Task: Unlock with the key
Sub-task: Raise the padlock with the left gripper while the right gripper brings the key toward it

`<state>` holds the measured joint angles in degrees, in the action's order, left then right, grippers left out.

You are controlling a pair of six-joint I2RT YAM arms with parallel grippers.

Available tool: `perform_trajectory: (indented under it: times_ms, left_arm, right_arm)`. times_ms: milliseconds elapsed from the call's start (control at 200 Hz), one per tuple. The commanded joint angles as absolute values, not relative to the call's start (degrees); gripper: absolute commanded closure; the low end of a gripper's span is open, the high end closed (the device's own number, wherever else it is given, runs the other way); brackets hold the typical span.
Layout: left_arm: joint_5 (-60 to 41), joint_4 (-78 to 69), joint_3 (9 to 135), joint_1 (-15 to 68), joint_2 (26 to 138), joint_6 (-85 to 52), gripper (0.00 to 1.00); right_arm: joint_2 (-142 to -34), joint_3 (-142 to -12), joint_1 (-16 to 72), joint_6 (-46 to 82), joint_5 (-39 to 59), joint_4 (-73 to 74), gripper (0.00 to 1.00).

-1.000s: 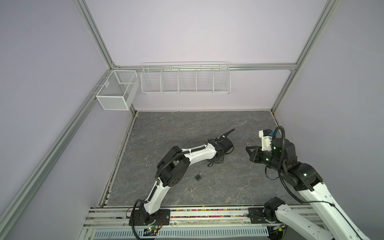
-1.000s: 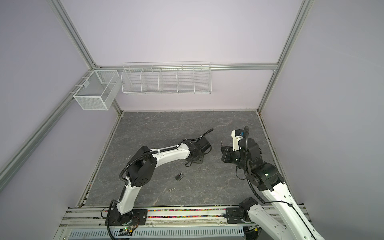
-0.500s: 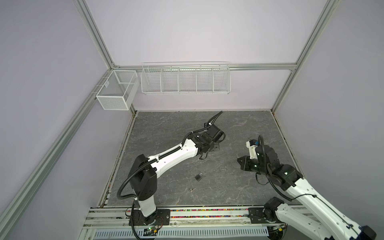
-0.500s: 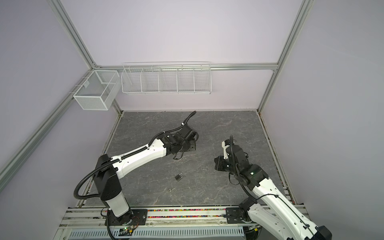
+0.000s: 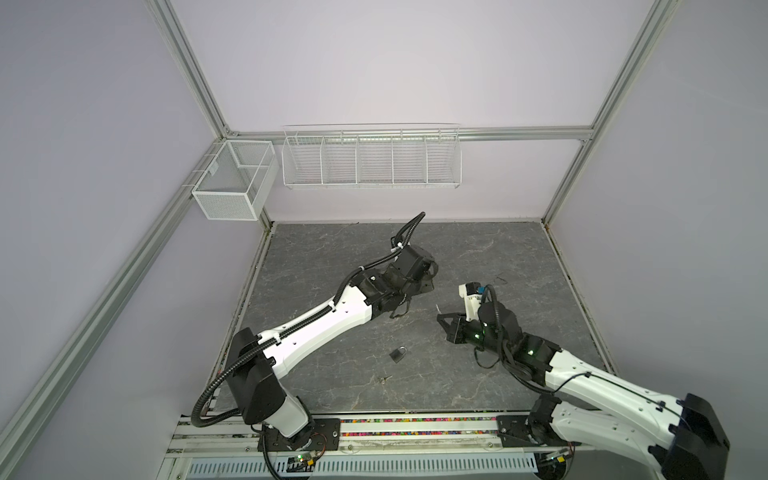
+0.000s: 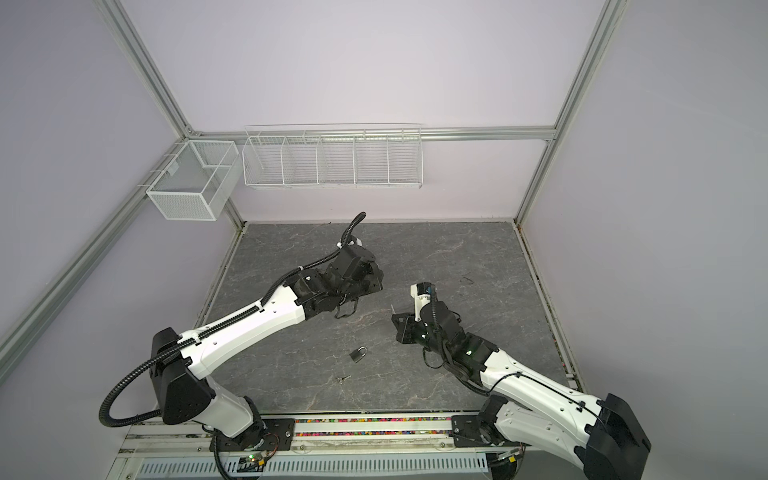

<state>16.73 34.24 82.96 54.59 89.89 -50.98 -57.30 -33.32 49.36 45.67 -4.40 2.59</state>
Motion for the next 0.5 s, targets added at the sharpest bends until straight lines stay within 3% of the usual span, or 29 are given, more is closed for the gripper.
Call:
perform_trajectory:
  times_ms: [0, 200, 495]
  left_arm:
    - [18.2, 34.1, 82.8, 54.7, 88.7, -54.1, 1.00]
    - [16.6, 34.3, 82.2, 54.8, 88.1, -54.1, 1.00]
    - [15.3, 33.8, 80.3, 54.8, 87.4, -52.5, 1.00]
  right_arm:
    - [-59.0, -33.2, 51.5, 47.6, -9.7, 13.0, 0.93]
    - [-64.1, -35.2, 51.7, 46.9, -8.1, 19.8, 0.93]
    - [-66.5, -39.2, 51.2, 46.6, -8.3, 16.6, 0.93]
